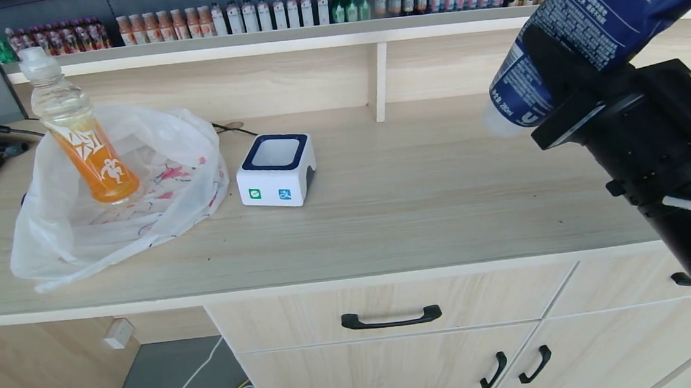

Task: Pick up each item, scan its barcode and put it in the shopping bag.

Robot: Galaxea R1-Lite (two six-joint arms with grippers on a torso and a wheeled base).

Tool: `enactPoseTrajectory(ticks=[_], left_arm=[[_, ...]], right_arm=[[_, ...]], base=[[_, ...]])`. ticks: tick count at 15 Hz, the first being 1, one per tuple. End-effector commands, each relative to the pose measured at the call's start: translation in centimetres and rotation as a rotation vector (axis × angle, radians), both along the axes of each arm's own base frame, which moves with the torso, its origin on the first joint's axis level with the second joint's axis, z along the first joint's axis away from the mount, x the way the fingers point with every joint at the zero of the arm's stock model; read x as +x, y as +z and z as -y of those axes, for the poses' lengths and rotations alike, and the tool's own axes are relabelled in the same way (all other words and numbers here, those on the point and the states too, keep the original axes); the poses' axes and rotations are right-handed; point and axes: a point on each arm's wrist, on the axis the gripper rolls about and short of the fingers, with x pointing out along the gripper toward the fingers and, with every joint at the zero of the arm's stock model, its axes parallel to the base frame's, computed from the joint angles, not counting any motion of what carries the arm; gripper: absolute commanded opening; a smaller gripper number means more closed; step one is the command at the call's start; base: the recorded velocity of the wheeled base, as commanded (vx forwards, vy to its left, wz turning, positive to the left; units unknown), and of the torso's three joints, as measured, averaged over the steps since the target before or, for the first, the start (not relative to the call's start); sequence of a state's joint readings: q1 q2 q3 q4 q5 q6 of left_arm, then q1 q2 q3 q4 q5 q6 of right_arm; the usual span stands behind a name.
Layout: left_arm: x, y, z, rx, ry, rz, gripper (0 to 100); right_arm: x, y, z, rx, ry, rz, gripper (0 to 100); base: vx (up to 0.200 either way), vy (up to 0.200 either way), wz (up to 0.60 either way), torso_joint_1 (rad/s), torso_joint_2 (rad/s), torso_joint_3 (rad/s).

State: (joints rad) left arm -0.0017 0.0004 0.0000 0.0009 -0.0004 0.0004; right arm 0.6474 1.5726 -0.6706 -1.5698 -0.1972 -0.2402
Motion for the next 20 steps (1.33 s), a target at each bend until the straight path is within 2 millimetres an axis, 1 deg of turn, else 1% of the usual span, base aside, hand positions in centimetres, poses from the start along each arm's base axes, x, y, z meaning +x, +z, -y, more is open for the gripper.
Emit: enactPoseTrajectory(ticks=[1,3,5,11,17,20], left_arm=[[0.0,0.0,0.0,0.000,0.001,0.000,0],[0.0,0.0,0.0,0.001,0.001,0.000,0],[0.0,0.0,0.0,0.000,0.001,0.000,0],[0.0,0.0,0.0,0.000,0.001,0.000,0],[0.0,0.0,0.0,0.000,0.001,0.000,0],[0.0,0.0,0.0,0.003,0.001,0.001,0]], right_arm=[[-0.6,0.6,-0.2,0.015,0.020,0.020,0],[-1.1,0.7,-0.2,0.017,0.030,0.022,0],[-1.3,1.3,-0.4,0.026,0.034,0.046,0],[-1.0,0.1,-0.7,-0.006,0.033,0.008,0],[-0.9,0.1,-0.7,-0.006,0.036,0.006,0],[-1.1,0.0,-0.5,-0.005,0.036,0.004,0]], base=[[0.000,0.200,0.00,-0.002,0.01,0.002],[0.000,0.200,0.00,-0.005,0.00,0.007],[0.000,0.200,0.00,0.005,0.00,0.000],[0.000,0.200,0.00,0.005,0.00,0.002],[0.000,0.200,0.00,0.002,0.00,0.002],[0.000,0.000,0.00,0.000,0.00,0.000]])
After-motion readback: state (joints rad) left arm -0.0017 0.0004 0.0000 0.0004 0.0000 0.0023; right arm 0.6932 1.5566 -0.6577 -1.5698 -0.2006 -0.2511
